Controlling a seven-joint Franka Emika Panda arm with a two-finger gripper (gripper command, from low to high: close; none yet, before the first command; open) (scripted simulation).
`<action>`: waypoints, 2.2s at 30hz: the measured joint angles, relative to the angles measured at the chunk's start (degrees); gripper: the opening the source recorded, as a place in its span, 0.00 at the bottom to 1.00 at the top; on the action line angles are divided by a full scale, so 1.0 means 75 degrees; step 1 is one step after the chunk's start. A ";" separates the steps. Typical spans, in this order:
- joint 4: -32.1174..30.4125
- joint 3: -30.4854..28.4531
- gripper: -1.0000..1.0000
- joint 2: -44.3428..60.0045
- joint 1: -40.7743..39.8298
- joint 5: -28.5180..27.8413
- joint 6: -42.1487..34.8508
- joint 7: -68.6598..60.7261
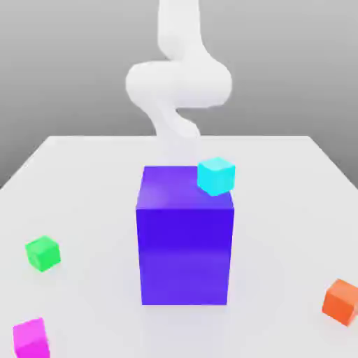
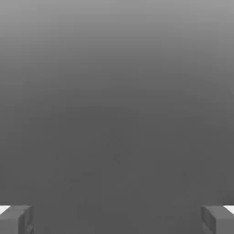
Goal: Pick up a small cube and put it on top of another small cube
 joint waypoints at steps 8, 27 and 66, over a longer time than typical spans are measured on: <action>0.0073 -0.0110 0.50 0.2263 -0.0784 -0.0089 0.0653 0.1307; 0.0245 -0.0862 0.50 0.7540 -0.2128 0.0475 0.2164 0.3800; -0.3362 -0.1842 0.00 0.6280 -0.4341 0.0774 0.3972 -0.1162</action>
